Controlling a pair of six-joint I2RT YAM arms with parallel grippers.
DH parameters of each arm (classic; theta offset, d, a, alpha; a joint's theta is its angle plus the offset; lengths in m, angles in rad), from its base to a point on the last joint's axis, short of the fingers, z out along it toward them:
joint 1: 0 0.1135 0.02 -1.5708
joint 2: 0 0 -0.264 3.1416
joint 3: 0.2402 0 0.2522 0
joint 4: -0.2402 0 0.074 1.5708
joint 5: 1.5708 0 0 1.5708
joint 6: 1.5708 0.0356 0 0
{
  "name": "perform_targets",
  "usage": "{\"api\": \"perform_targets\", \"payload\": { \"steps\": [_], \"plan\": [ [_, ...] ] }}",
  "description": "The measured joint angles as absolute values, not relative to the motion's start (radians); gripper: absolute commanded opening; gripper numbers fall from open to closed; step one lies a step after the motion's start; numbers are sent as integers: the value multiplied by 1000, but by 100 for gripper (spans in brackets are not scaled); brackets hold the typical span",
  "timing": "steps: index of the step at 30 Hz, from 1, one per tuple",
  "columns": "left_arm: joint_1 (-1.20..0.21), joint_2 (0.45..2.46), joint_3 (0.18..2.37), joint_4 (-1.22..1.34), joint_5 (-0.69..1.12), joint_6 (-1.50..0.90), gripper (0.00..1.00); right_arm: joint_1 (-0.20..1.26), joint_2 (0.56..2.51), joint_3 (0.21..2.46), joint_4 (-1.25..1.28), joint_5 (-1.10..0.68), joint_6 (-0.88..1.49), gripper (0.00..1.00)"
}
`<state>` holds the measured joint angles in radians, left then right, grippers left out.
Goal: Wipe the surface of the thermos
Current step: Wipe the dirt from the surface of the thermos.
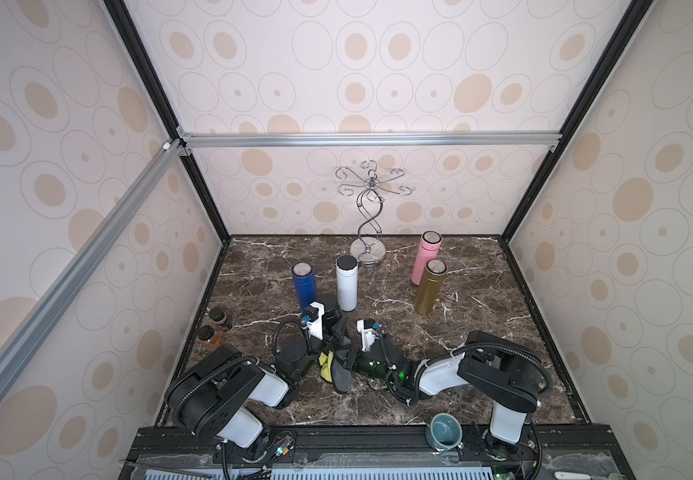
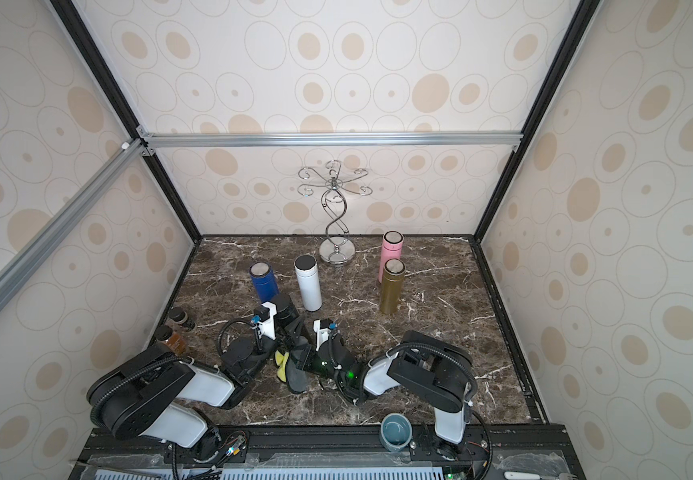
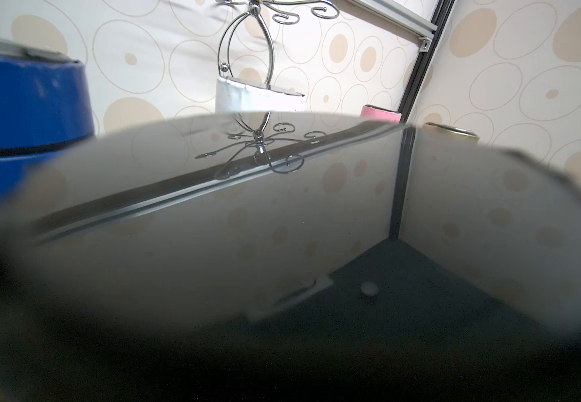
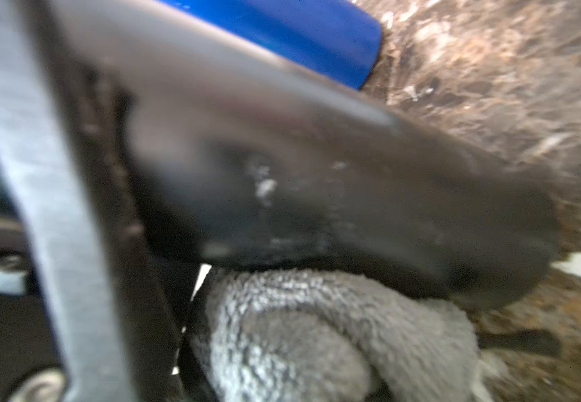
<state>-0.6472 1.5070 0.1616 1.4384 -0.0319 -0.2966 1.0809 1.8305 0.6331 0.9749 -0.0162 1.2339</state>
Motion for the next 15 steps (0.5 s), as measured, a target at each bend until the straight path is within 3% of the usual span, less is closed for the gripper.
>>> {"api": "perform_targets", "payload": {
  "steps": [7,15],
  "plan": [
    [-654,1507,162,1438,-12,-298,0,1081,1748,605,816,42,1233,0],
    [-657,1494,142,1447,107,-289,0,1007,1494,566,564,83,1137,0]
  ]
}}
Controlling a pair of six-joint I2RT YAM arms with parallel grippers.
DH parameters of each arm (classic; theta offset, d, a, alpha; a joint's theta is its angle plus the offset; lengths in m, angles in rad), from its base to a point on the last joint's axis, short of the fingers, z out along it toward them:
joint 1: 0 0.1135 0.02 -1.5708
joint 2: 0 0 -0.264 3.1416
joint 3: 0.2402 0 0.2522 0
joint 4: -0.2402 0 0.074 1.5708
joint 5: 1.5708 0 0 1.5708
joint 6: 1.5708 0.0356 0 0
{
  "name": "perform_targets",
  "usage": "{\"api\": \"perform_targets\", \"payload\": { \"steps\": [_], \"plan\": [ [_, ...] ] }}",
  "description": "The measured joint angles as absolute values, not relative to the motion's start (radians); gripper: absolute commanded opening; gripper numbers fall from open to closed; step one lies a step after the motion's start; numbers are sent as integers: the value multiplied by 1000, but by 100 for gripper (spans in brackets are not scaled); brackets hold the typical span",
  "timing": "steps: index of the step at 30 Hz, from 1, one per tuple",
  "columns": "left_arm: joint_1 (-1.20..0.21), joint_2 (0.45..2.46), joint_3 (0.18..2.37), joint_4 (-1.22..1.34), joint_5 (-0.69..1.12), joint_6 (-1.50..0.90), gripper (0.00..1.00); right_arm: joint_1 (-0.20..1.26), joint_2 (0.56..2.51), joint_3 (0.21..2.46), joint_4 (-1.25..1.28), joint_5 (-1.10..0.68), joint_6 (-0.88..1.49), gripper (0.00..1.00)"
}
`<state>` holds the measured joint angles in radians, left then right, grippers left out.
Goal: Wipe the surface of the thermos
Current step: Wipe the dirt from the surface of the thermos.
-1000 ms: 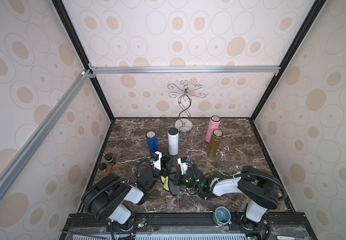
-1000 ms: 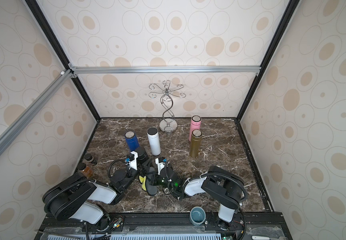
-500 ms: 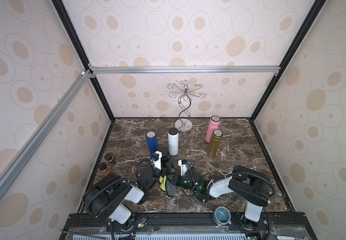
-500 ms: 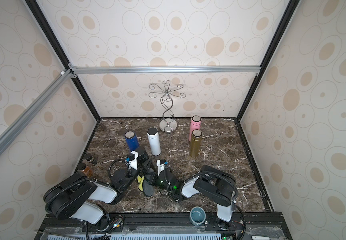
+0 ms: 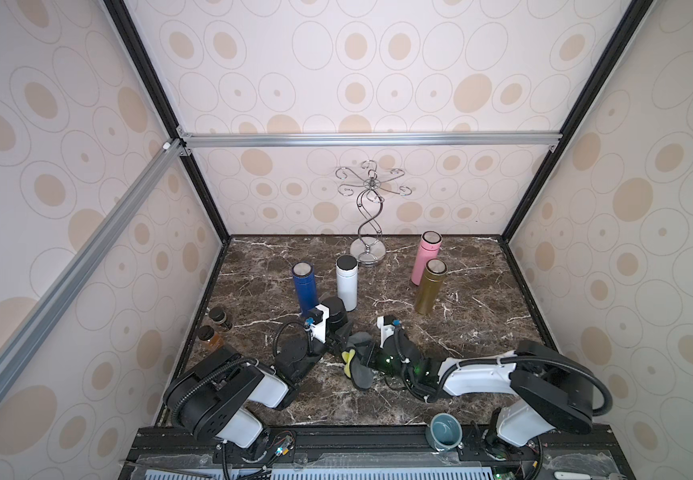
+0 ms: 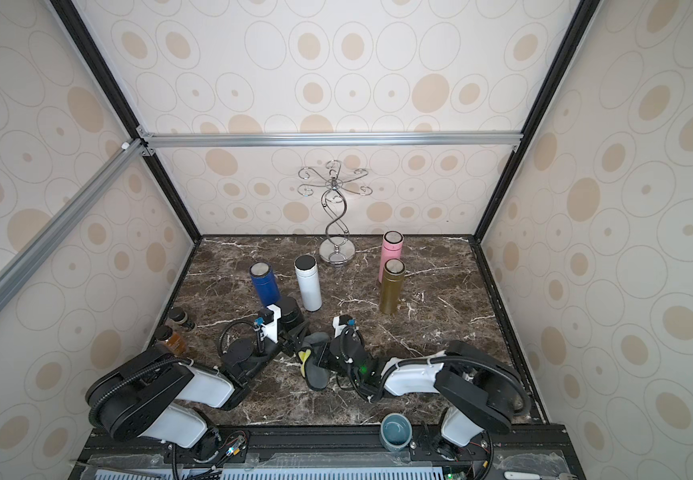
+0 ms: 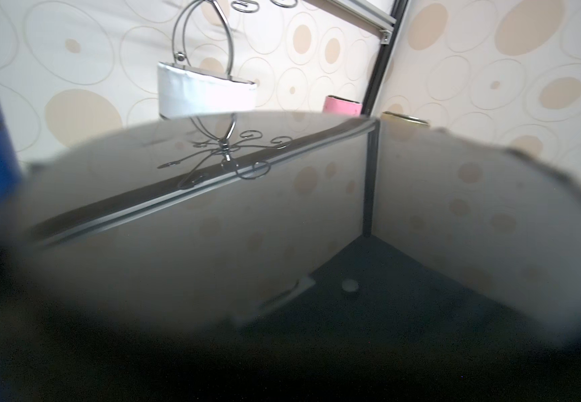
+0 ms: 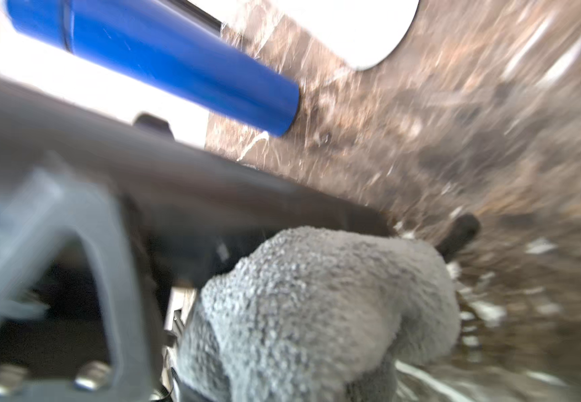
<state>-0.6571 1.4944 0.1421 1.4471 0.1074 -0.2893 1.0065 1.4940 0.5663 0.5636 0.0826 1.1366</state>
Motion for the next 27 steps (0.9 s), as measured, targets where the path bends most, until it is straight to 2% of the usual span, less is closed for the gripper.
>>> {"api": "perform_targets", "payload": {
  "steps": [5,9,18,22,27],
  "plan": [
    [-659,1473,86,1498,208,-263,0,877,1325,566,414,29,1046,0],
    [-659,1477,58,1543,311,-229,0,776,1299,571,383,-94,961,0],
    [-659,1551,68,1608,499,-174,0,706,1538,757,483,-572,867,0],
    [-659,1581,80,1610,521,-158,0,687,1651,770,561,-674,870,0],
    [-659,1594,92,1611,533,-152,0,686,1738,759,571,-711,870,0]
  ]
}}
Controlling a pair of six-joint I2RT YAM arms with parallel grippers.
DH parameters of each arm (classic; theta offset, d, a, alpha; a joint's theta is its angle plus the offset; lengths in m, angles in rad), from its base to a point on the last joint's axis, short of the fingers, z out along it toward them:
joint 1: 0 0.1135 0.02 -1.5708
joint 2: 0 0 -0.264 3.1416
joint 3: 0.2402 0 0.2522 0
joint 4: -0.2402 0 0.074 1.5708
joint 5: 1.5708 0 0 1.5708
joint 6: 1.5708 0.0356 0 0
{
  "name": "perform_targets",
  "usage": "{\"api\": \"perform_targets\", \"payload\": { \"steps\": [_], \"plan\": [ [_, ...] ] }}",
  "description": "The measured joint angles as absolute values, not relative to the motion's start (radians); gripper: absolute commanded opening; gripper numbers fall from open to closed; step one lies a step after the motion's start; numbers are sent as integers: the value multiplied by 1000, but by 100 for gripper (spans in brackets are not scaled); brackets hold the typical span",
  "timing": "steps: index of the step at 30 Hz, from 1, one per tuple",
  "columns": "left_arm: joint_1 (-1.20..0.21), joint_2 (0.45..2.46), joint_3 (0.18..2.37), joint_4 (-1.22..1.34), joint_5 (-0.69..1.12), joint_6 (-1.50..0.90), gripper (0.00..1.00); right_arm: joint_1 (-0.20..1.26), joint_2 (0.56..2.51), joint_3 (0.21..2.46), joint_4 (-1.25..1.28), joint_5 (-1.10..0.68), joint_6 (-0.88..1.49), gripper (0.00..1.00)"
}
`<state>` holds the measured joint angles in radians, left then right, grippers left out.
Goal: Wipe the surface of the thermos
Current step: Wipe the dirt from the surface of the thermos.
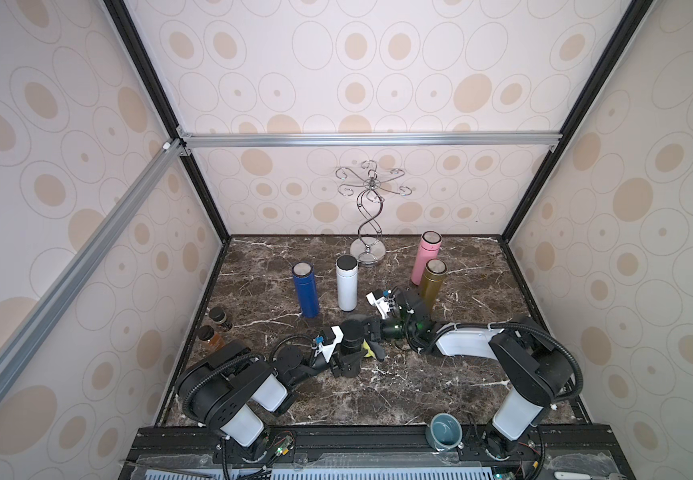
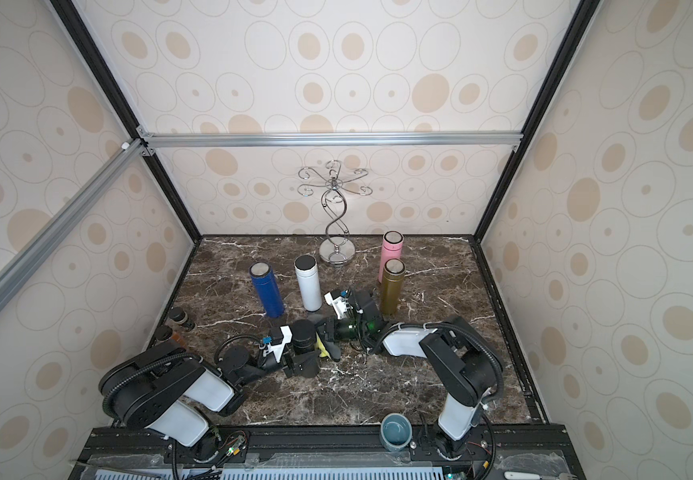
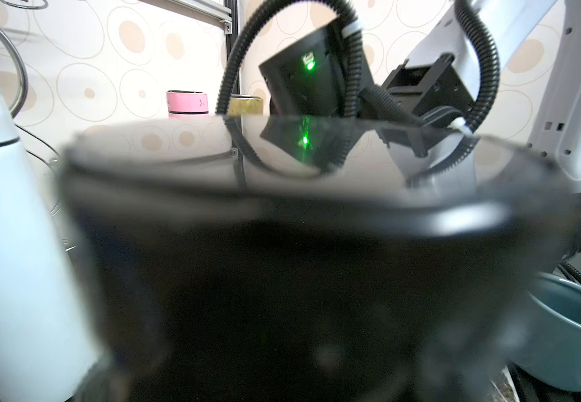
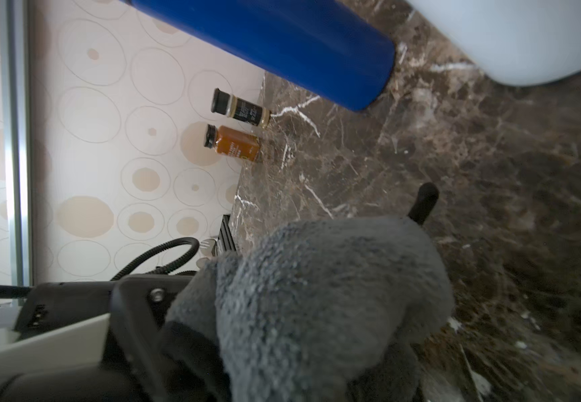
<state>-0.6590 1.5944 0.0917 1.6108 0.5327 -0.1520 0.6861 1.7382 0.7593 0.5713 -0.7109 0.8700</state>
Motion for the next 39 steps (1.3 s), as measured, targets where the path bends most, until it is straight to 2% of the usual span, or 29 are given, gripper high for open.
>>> {"api": "perform_targets", "payload": {
  "steps": [5,14,24,39],
  "plan": [
    [-659,1597,92,1611,533,-151,0,690,1752,741,529,-688,849,0],
    [-659,1605,94,1611,529,-157,0,721,1637,774,218,-533,711,0],
    [-658,1602,89,1611,515,-161,0,725,1462,722,255,-508,736,0],
    [-657,1604,94,1611,502,-179,0,774,1613,722,310,-416,738,0]
  ]
}}
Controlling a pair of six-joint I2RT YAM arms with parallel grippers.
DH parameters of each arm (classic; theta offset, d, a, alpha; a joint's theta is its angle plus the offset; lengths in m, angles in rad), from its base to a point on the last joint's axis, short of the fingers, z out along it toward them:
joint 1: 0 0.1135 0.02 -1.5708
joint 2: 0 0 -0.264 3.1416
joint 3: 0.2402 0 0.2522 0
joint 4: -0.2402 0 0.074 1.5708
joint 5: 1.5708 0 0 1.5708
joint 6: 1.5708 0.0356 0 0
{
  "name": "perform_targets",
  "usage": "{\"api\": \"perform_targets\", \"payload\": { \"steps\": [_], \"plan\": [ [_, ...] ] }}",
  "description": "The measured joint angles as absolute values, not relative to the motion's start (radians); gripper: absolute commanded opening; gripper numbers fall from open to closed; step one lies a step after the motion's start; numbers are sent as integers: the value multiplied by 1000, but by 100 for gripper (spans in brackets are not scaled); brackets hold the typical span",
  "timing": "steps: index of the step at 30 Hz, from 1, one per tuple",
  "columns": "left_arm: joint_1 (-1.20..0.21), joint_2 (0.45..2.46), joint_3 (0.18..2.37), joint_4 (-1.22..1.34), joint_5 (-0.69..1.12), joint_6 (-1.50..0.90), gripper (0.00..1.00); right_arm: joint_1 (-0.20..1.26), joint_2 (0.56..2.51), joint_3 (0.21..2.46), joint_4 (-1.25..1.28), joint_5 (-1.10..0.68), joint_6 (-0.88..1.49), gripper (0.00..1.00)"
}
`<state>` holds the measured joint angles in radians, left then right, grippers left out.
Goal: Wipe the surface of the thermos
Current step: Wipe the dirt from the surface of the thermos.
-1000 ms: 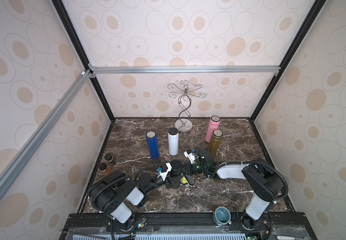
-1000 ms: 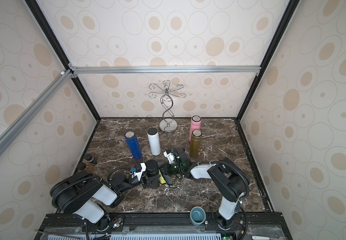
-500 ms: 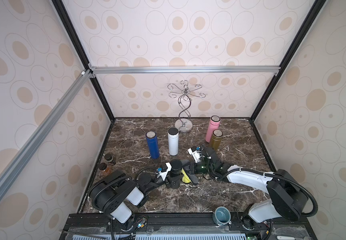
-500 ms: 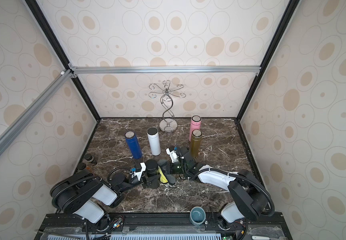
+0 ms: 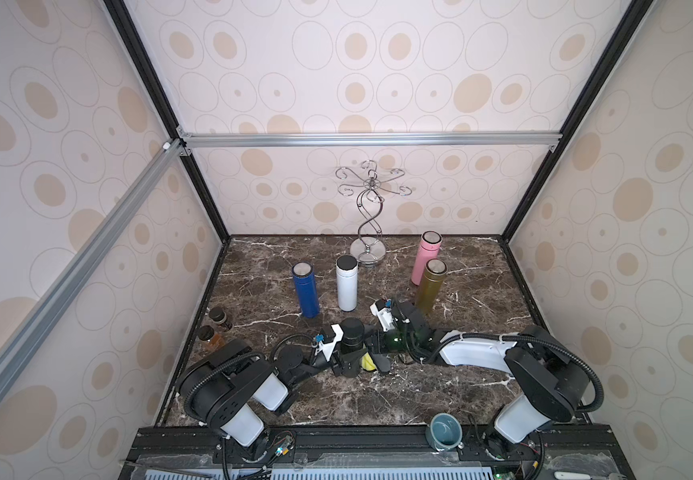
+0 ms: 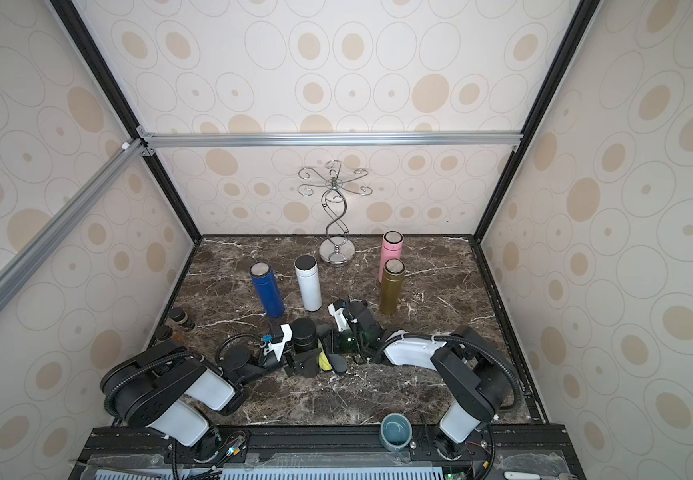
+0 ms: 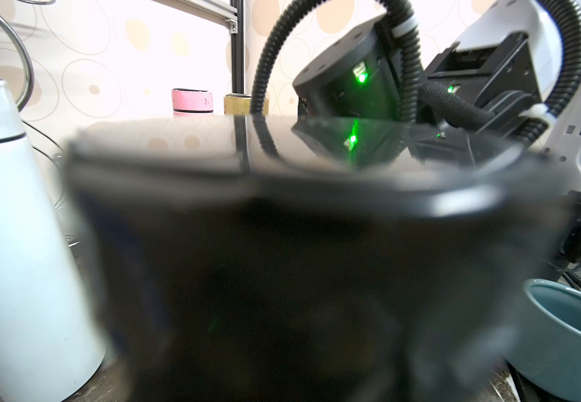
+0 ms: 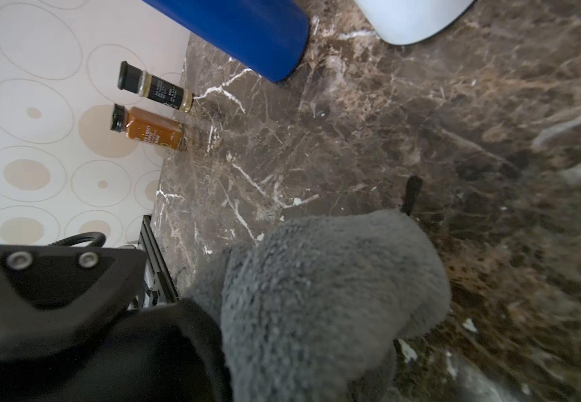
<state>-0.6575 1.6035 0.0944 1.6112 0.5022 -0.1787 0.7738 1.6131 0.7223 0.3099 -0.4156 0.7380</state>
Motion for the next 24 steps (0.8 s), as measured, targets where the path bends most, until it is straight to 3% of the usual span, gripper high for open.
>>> {"api": "perform_targets", "payload": {
  "steps": [5,7,18,24],
  "plan": [
    [-658,1594,94,1611,463,-205,0,787,1555,731,184,-356,683,0],
    [-658,1585,92,1611,451,-212,6,791,1519,747,128,-335,655,0],
    [-658,1565,81,1610,434,-213,1,797,1444,838,-64,-205,562,0],
    [-658,1559,75,1610,427,-212,0,797,1334,1031,-218,-130,482,0]
  ]
}}
